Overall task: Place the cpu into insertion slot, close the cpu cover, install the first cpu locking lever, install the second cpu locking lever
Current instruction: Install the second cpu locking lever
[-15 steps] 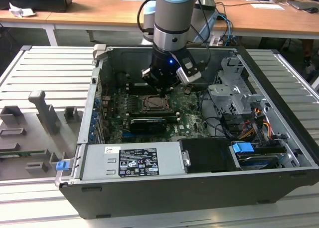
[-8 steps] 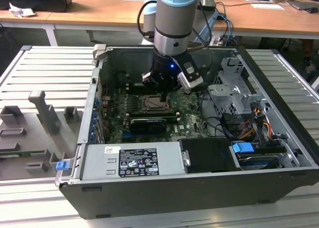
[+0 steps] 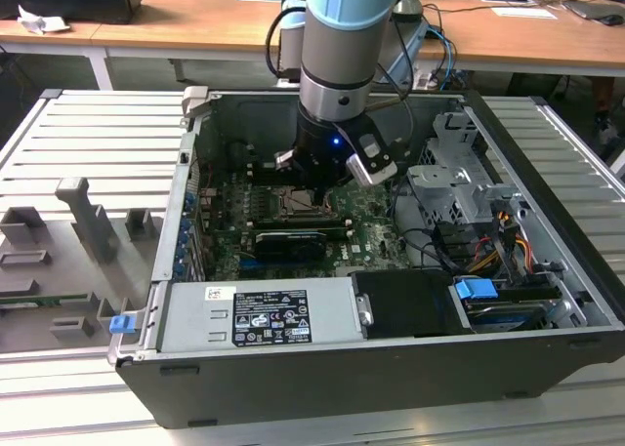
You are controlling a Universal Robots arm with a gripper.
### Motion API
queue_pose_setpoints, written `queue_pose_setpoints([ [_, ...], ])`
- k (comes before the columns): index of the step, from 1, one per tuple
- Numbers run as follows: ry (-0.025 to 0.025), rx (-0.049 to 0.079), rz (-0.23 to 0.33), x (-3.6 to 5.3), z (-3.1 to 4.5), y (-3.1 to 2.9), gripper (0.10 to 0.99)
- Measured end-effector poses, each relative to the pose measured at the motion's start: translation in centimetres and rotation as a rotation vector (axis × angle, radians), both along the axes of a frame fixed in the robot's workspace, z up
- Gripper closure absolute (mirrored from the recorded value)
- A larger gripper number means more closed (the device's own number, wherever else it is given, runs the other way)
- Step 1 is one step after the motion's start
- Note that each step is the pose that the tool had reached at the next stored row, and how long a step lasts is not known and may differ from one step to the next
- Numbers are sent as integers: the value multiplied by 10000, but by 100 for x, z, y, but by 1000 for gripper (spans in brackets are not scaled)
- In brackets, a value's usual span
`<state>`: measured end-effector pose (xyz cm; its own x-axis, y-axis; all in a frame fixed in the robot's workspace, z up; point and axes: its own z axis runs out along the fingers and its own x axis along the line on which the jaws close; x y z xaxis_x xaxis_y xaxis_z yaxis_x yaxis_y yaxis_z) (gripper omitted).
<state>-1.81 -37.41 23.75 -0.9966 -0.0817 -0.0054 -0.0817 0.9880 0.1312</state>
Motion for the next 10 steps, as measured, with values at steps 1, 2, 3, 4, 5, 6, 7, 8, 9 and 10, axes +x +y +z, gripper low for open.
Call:
queue_pose_setpoints([
  [1, 0, 1, 20, -5, -1, -11, 980],
  [2, 0, 0, 28, -20, -1, -24, 980],
  [3, 0, 1, 31, -27, -1, -38, 980],
  [4, 0, 0, 28, -49, -5, -54, 980],
  [5, 0, 0, 28, -59, -6, -64, 980],
  [6, 0, 1, 28, -70, -6, -76, 980],
  [7, 1, 1, 29, -97, -7, -88, 980],
  [8, 0, 2, 28, -128, -9, -93, 980],
  [9, 0, 0, 29, -168, -11, -95, 980],
  [10, 0, 1, 29, -252, -17, -97, 980],
])
